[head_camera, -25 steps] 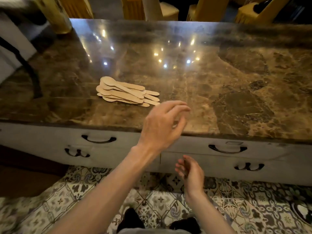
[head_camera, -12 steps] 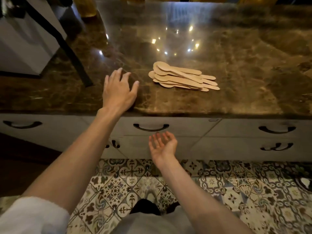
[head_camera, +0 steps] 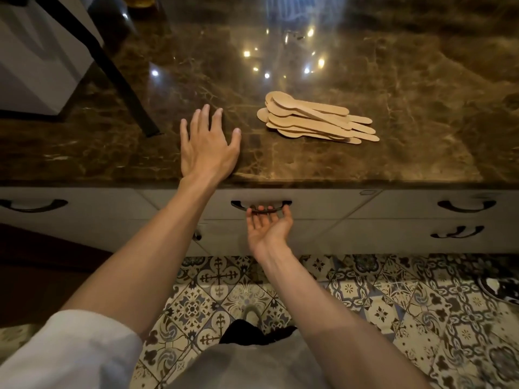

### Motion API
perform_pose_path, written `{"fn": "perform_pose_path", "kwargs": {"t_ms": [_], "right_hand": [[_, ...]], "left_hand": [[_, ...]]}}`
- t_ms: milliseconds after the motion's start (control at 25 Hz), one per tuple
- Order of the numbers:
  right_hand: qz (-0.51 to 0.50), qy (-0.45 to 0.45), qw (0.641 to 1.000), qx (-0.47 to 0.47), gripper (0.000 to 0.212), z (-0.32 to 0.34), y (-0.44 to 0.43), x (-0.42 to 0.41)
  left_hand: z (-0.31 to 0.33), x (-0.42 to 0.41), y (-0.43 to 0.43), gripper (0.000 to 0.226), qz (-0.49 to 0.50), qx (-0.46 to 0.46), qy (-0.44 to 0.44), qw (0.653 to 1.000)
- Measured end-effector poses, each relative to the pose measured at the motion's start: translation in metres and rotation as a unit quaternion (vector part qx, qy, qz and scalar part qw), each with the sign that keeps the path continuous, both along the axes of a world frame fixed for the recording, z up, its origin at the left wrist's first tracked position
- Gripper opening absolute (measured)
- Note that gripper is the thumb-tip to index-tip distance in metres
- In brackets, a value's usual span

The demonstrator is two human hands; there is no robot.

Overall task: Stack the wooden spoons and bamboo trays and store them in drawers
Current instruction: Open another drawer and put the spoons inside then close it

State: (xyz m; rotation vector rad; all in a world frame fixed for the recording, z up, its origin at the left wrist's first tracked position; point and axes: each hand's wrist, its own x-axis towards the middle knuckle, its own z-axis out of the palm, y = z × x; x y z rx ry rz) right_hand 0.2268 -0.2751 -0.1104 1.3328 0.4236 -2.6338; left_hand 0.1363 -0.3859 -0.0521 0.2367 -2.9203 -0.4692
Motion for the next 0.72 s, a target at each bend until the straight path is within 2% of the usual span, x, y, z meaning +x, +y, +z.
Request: {"fn": "perform_pose_path", "kwargs": {"t_ms": [280, 600, 720], "right_hand": [[-0.005, -0.035, 0.999, 0.003, 0.038, 0.004, 0.002, 0.020], [0.022, -0.111, 0.993, -0.009, 0.029, 0.016, 0.019, 0.078], [0.027, -0.113, 0.993, -0.003, 0.023, 0.019, 0.024, 0.102]], "left_hand": [[0.001, 0.000, 0.003, 0.059, 0.001, -0.008, -0.004, 1.000], [0.002, 0.002, 0.004, 0.059, 0.003, -0.010, -0.004, 1.000], [0.003, 0.003, 0.004, 0.059, 0.001, -0.009, -0.009, 1.000]]}}
